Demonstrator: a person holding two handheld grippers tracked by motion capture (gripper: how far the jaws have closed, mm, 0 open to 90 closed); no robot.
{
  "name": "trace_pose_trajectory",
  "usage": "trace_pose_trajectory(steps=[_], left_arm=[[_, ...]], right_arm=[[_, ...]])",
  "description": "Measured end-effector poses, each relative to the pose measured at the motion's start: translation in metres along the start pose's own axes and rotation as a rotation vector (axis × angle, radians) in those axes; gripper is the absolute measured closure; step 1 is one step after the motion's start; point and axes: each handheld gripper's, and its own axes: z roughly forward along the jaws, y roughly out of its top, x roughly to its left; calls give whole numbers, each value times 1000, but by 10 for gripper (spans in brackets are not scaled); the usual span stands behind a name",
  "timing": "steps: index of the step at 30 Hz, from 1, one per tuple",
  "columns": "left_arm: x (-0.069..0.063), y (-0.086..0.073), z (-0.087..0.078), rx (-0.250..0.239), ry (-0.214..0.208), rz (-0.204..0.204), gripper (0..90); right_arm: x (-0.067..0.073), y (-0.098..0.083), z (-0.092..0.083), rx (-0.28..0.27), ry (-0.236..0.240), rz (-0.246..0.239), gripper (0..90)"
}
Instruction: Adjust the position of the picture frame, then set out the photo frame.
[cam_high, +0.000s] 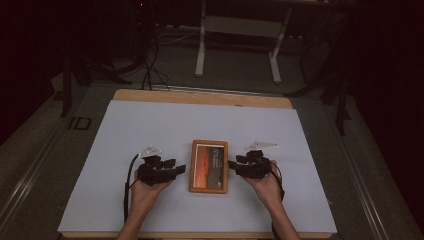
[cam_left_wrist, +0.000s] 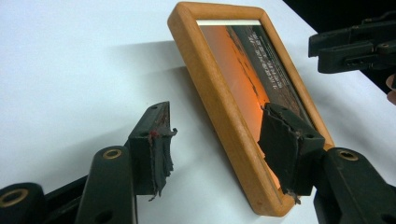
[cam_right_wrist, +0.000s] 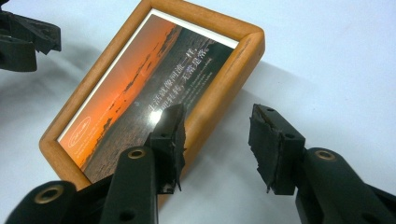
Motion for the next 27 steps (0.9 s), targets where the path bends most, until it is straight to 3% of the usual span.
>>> trace_pose_trajectory(steps=[7,12,23,27], left_arm=[[2,-3,0,10,-7,-12,440],[2,-3,0,3,-9,-18,440],[-1,-3,4,15,-1,1,440],[-1,-3,6,20,-2,-1,440]], right_arm=[[-2,-1,-2,-13,4,-2,553],[0,-2,0,-9,1,-28,547],[2,-1,2,-18,4,-53,555],[7,3,1,-11,13,-104,642]])
